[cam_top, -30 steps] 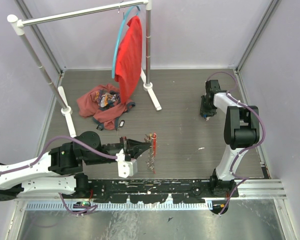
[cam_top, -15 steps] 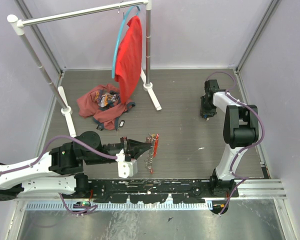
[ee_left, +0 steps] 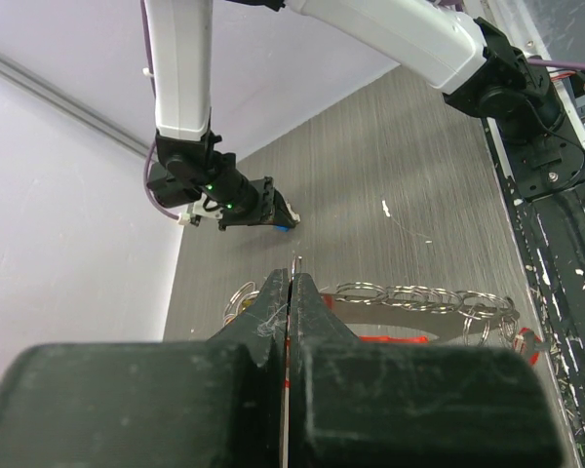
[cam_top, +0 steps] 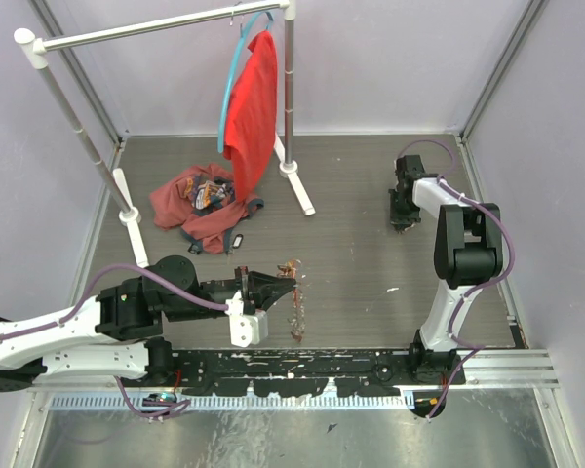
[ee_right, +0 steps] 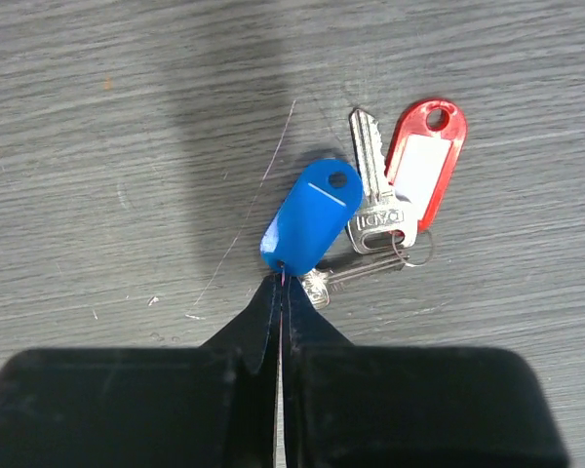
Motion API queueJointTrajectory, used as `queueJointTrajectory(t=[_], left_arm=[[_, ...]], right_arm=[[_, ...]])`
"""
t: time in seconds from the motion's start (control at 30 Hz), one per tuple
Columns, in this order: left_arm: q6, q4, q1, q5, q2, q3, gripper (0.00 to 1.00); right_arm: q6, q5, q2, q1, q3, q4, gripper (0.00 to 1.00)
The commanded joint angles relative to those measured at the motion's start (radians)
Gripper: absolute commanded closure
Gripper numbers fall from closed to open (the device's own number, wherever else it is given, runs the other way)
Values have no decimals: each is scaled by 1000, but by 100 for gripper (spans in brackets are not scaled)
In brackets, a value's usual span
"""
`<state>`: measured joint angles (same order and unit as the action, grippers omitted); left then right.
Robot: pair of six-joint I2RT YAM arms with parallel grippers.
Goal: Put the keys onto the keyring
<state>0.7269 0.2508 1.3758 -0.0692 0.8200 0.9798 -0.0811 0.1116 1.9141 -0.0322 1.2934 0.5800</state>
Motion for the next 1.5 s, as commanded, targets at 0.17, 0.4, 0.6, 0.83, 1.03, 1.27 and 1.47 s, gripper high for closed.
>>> queueJointTrajectory(t=[0.17, 0.4, 0.6, 0.83, 1.03, 1.27, 1.47], left_arm=[[-21, -47, -4, -2, -1, 49, 100], [-48, -40, -4, 0, 0, 58, 100], [-61, -36, -4, 20, 2, 60, 100], [-68, -28, -4, 48, -1, 65, 100], [-144, -16, -5, 86, 1, 72, 100], [-300, 15, -4, 162, 28, 115, 100], [-445, 48, -4, 229, 40, 151, 100]], right_arm=[[7, -27, -135, -9, 48, 18, 99], [1, -290, -266, -14, 2, 29, 99], [-6, -482, -327, -156, -69, 76, 99], [31, -660, -399, -329, -146, 58, 99], [54, -661, -555, -340, -217, 7, 99], [27, -612, -714, -342, -213, -4, 99], [36, -654, -890, -341, -217, -87, 99]])
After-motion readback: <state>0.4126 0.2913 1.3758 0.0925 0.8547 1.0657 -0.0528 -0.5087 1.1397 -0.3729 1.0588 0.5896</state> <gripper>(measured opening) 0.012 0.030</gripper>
